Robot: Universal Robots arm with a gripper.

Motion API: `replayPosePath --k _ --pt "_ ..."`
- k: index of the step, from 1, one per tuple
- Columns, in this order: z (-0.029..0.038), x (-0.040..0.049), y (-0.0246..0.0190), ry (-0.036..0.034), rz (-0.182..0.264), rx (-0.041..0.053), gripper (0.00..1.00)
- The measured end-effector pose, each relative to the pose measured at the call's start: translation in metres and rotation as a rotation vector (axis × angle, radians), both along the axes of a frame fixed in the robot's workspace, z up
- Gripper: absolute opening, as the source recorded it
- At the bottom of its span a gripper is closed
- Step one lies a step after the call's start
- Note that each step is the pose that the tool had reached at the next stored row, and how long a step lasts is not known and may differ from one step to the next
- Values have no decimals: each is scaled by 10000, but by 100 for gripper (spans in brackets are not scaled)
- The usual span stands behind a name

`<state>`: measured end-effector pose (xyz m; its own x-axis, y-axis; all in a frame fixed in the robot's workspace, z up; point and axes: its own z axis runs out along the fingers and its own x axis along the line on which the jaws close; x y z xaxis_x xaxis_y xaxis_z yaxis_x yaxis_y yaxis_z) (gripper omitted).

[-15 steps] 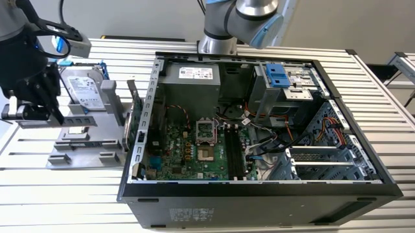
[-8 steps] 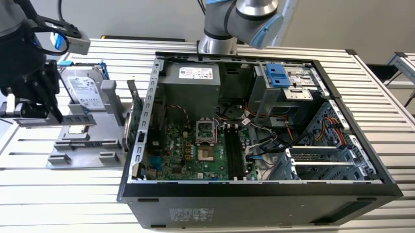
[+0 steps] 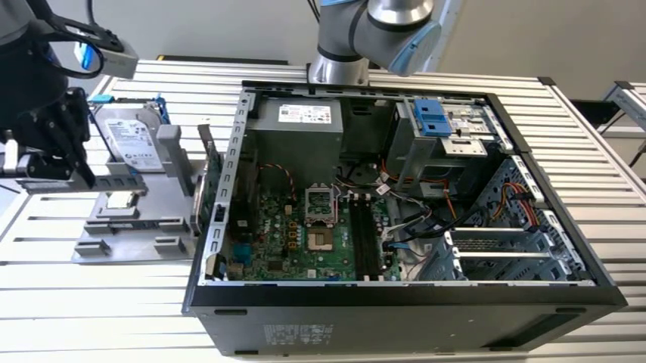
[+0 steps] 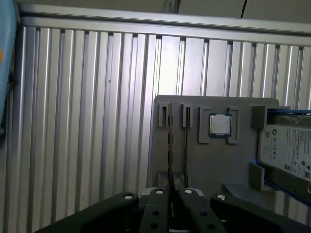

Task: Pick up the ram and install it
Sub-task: 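Pick up the ram and move it above insertion slot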

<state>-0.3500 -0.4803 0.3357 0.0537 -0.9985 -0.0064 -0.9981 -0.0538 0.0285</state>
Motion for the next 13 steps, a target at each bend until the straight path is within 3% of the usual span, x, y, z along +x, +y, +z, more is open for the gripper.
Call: replayPosePath --k 13 --pt "106 -1 0 0 -1 0 0"
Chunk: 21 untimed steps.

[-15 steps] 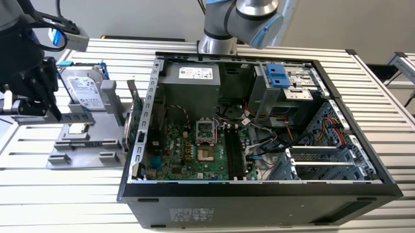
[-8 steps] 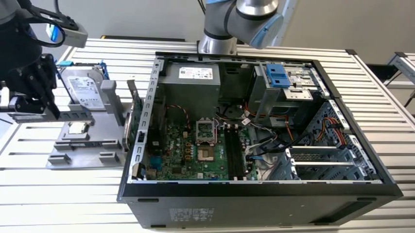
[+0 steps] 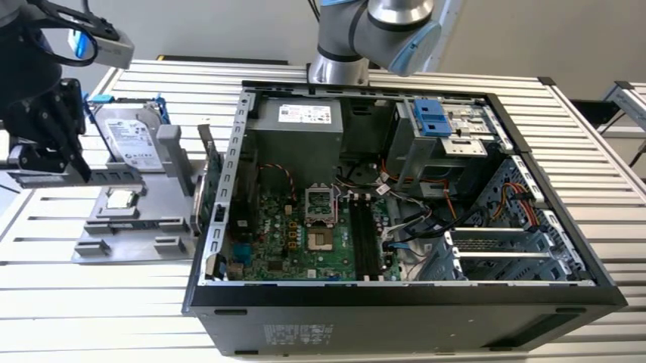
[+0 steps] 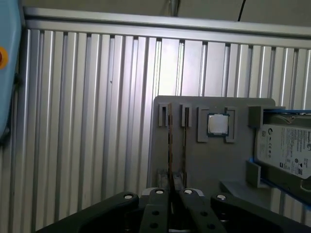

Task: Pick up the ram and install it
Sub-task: 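Pick up the ram and move it above insertion slot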

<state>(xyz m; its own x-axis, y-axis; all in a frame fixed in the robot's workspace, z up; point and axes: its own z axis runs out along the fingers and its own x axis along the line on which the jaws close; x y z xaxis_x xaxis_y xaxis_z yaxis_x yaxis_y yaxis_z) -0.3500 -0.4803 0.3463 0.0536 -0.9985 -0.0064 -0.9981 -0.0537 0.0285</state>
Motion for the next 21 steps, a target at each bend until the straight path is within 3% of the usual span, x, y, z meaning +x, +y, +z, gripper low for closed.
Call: replayPosePath --k 21 --pt "114 -1 0 0 0 0 0"
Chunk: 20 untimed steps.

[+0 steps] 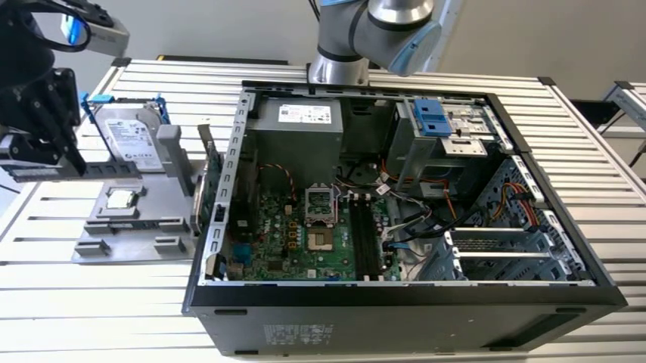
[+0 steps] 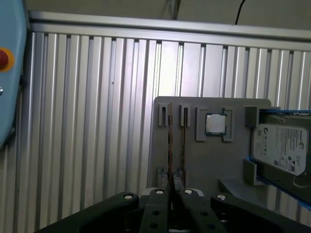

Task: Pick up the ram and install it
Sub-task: 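Pick up the ram and move it above insertion slot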

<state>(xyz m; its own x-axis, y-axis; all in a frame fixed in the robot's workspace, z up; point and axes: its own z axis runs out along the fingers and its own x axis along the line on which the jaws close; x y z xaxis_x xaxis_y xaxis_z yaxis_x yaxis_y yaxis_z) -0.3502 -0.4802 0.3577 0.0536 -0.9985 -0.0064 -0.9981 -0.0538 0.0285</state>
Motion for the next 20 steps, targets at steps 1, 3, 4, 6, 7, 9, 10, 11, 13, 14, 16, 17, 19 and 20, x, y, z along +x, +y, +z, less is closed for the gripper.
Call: replayPosePath --k 1,3,4,6,7,9,10,11,13,14,16,17,19,20 --pt "4 0 0 0 0 0 0" --pt "10 0 0 -1 0 1 0" --pt "13 0 0 -1 0 0 0" --pt "20 0 0 0 0 0 0" --pt "23 0 0 0 0 0 0" --pt "29 0 0 0 0 0 0" --pt "32 0 0 0 0 0 0" --pt "35 0 0 -1 1 1 0" --pt "40 -1 0 0 0 0 0" --pt "43 0 0 0 1 0 0" --pt "48 -1 0 0 0 0 0" --pt "51 -1 0 0 1 0 0" --pt "56 -1 0 0 1 0 0" --pt "59 -1 0 -1 1 0 0"
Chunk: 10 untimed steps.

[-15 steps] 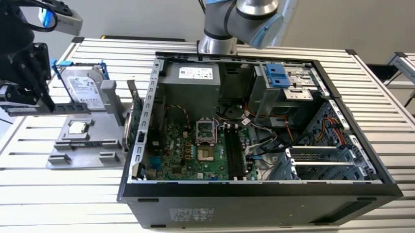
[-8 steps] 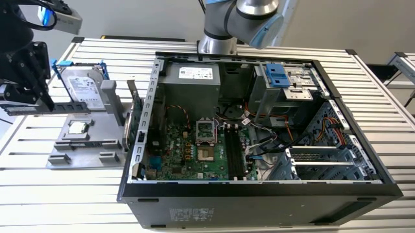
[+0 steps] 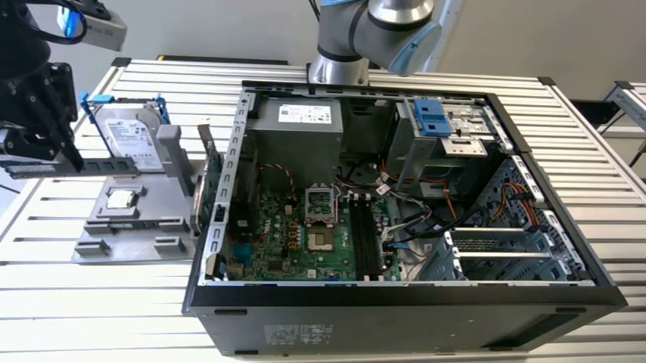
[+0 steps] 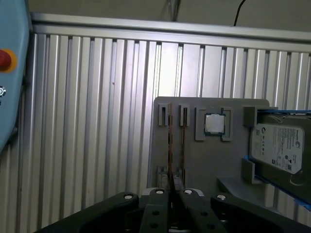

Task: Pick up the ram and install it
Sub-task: 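Pick up the ram and move it above insertion slot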

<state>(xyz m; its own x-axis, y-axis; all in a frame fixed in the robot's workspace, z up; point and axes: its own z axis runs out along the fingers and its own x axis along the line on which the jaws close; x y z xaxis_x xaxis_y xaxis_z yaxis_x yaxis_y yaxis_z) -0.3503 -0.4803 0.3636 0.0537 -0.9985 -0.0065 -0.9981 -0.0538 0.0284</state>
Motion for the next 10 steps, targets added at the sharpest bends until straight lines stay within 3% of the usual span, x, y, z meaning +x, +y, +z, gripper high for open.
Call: replayPosePath --k 10 --pt "26 -2 0 1 0 -1 0"
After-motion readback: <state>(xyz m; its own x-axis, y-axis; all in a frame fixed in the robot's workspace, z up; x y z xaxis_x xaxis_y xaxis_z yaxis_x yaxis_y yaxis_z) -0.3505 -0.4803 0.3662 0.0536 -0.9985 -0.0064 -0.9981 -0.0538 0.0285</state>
